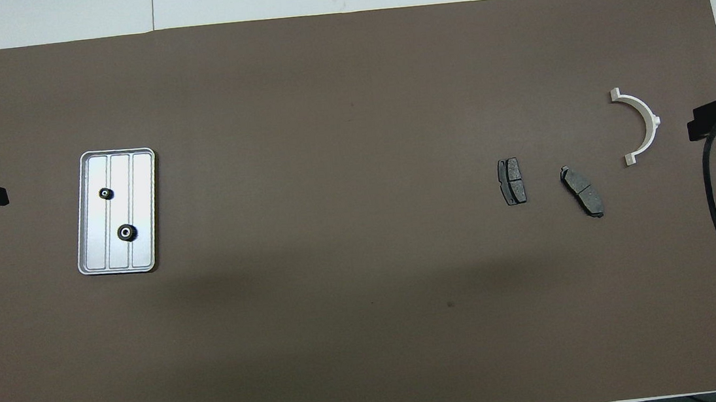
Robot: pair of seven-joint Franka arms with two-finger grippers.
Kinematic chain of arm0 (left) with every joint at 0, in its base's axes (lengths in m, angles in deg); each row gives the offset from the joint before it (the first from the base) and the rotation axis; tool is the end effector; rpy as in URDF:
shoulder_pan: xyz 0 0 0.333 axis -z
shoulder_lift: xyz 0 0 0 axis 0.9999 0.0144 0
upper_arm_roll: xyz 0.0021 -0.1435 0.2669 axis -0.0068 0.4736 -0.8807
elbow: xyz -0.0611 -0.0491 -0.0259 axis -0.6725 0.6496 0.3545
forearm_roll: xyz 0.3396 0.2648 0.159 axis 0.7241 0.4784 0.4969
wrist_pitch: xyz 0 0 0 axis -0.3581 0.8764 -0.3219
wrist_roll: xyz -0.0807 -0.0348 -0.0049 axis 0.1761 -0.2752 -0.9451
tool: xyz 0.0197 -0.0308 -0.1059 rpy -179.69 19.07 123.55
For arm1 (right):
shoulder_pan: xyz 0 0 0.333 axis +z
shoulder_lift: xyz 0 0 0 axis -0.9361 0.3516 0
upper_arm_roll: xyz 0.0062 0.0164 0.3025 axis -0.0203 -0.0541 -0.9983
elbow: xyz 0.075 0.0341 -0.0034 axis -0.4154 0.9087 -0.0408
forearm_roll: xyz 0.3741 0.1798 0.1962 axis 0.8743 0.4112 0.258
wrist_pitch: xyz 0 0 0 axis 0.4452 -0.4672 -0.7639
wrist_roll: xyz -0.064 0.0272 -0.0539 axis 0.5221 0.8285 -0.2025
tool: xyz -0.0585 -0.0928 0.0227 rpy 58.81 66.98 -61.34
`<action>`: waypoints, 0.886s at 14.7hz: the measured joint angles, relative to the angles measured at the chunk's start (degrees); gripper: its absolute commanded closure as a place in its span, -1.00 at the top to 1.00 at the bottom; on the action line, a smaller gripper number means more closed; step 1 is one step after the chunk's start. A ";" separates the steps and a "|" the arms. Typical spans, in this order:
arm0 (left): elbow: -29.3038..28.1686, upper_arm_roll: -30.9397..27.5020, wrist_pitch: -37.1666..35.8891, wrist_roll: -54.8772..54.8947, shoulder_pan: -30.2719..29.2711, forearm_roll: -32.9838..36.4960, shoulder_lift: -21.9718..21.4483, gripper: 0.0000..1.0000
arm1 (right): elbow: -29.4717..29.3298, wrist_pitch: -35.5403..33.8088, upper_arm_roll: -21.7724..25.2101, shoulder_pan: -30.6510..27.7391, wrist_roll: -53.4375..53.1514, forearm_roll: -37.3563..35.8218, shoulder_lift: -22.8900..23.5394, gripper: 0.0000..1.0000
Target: Place bearing gear from tray to pile
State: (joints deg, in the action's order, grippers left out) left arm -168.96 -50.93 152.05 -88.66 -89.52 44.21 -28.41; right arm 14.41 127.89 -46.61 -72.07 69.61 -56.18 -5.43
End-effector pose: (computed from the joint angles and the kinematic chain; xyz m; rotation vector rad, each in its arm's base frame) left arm 0.6207 0.0273 0.5951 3.0956 0.3312 -0.0289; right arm 0.6038 -0.0127 0.6502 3.1133 -0.0731 0.0290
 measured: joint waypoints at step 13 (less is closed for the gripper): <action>-16.06 -0.71 16.92 0.02 0.97 0.35 0.67 1.00 | 0.06 0.03 0.12 -0.02 0.00 0.00 0.00 1.00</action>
State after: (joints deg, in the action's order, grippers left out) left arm -185.02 -51.64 168.96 -88.63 -88.55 44.56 -27.74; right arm 14.47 127.91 -46.49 -72.09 69.61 -56.18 -5.43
